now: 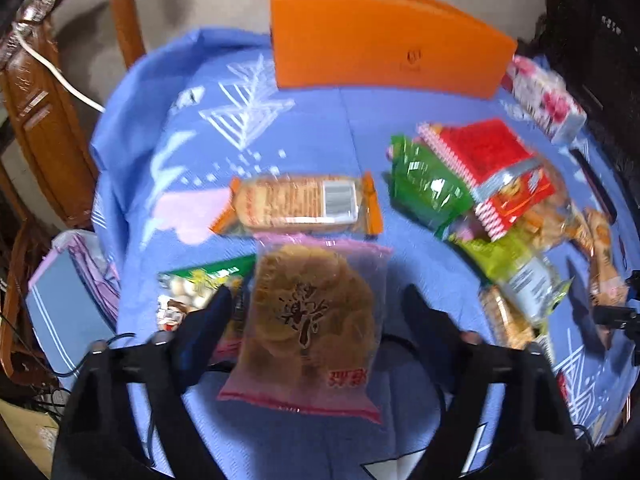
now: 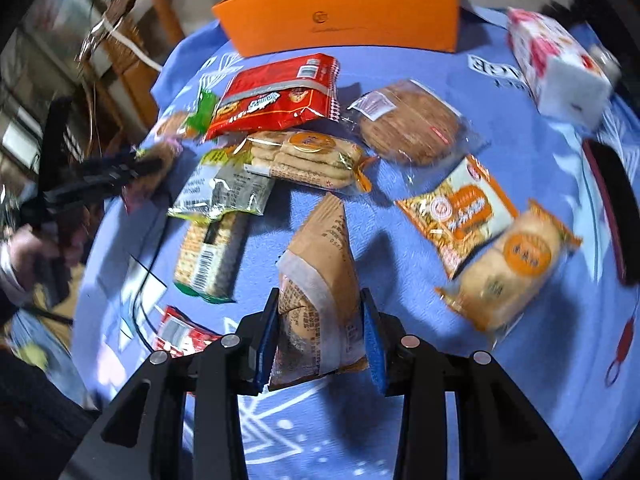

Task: Organize snacks
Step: 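Grasp the brown paper pastry bag with the right tool while the left tool grasps the pink cookie bag, then carry both bags over the orange box and open both tools to drop them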

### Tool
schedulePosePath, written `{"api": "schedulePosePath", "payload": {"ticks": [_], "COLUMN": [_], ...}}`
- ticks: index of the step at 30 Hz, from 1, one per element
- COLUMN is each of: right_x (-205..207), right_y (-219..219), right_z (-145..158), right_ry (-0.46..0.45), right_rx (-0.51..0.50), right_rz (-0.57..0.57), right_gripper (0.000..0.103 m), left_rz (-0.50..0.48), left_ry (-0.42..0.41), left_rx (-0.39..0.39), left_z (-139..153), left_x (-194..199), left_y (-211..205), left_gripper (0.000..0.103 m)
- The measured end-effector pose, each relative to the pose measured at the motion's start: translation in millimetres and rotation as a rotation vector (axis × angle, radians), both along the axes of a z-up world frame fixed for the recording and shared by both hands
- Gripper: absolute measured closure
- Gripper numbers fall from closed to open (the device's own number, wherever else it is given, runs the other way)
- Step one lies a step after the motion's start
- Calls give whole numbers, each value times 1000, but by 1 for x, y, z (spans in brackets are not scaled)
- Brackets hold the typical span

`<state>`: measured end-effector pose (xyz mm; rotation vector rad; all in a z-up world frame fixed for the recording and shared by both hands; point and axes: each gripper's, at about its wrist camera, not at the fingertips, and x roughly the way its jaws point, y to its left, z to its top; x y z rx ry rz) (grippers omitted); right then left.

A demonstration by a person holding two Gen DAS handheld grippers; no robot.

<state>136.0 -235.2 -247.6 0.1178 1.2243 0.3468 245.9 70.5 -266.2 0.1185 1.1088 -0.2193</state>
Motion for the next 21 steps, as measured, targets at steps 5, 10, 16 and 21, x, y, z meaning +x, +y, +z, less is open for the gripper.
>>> {"api": "schedulePosePath", "payload": {"ticks": [5,10,16,21], "right_x": [-6,-1,-6,-11], "right_y": [6,13,6,0], "right_z": [-2,-3,8,27], "right_ry": [4,-1,-33,-85], "right_rx": [17,22,21,39], "right_rz": [-24,-31,-48,-75], "right_gripper": [65,65,65,65], "left_rz": [-21,-45,-17,-23], "left_ry": [50,24,0,-61], "left_rx": [0,5,-49,-62], "left_z": [-20,-18,-4,25], "left_x": [3,-1,-11,-31], "left_y": [-4,-9,-6,-7], "left_gripper": [34,43,53,53]}}
